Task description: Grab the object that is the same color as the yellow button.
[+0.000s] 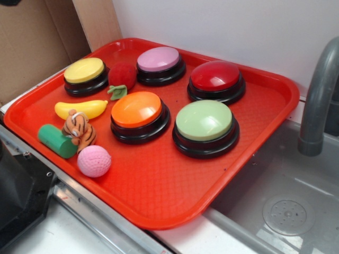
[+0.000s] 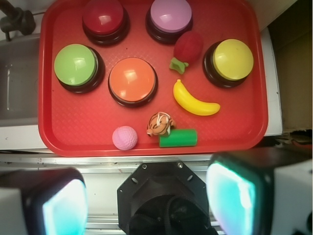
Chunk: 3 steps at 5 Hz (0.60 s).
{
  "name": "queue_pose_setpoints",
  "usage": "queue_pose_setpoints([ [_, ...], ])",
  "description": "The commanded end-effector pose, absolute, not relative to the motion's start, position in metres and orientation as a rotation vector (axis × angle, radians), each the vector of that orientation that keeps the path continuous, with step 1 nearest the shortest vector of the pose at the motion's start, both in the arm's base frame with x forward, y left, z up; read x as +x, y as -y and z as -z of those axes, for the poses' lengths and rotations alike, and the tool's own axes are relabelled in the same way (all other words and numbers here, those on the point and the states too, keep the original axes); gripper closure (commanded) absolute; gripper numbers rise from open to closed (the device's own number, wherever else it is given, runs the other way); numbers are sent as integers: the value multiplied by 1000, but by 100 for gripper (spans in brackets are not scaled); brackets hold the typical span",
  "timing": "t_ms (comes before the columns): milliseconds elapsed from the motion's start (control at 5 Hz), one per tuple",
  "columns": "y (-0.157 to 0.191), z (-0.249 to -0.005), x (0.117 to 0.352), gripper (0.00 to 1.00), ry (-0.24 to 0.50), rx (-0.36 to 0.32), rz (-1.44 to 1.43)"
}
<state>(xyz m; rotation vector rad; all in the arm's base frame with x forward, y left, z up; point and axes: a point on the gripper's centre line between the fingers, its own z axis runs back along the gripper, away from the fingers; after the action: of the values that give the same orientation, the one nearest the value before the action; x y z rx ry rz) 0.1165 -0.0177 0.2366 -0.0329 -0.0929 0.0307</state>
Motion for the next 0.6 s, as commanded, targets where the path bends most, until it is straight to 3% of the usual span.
queue_pose_setpoints([
  [0,18,-237,117,0,93,-33,-31],
  [400,1,-183,144,0,33,78,123],
])
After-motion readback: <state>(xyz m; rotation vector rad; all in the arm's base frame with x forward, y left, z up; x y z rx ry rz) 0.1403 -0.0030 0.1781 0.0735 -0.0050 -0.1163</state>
